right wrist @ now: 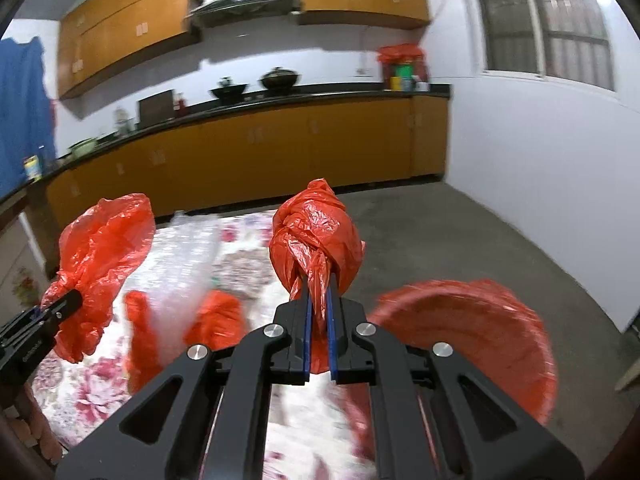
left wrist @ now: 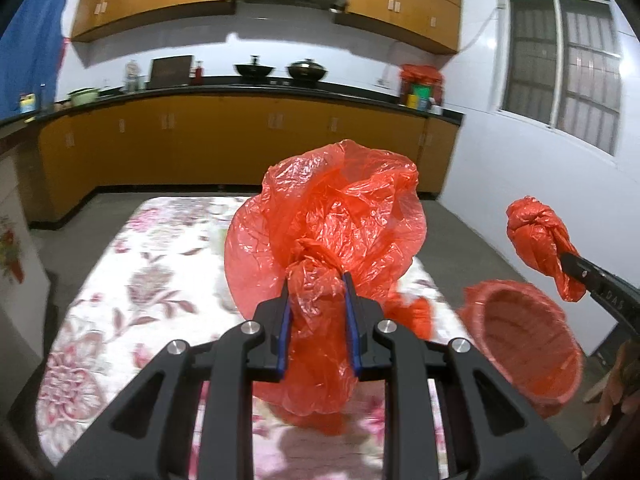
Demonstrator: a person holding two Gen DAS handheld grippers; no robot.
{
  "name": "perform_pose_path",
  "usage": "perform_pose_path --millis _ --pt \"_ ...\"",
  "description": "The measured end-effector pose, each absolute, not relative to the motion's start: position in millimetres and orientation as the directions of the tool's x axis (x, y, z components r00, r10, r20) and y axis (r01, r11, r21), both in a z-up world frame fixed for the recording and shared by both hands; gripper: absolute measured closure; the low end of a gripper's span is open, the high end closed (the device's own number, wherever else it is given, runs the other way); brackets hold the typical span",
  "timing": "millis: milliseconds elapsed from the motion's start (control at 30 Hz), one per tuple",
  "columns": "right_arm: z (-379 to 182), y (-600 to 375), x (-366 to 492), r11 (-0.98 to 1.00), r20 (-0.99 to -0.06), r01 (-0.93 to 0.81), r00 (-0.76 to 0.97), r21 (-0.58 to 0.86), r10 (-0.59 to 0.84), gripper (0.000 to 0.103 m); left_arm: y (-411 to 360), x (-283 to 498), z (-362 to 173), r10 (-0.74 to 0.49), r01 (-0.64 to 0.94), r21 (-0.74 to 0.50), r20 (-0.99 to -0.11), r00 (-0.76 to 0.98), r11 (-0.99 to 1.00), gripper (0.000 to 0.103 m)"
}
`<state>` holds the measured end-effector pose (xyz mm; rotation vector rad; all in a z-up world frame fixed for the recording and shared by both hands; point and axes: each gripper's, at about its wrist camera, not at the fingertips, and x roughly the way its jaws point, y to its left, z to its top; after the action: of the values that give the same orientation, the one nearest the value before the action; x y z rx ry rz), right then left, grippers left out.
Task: Collect trash
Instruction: 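Lift the red bag with the left gripper while the right gripper grasps a knotted red bag, then drop both red bags into the basket, opening both grippers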
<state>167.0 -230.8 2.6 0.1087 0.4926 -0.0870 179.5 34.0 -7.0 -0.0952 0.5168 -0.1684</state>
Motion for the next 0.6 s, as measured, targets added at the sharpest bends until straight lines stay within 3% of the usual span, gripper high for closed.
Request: perform_pose_path --millis 600 --pt "-11 -315 125 0.940 -0.482 0.316 0.849 0.131 -0.218 0.096 -86 179 -11 -0.412 0.372 -0.183 -0.503 0.760 0.910 0.080"
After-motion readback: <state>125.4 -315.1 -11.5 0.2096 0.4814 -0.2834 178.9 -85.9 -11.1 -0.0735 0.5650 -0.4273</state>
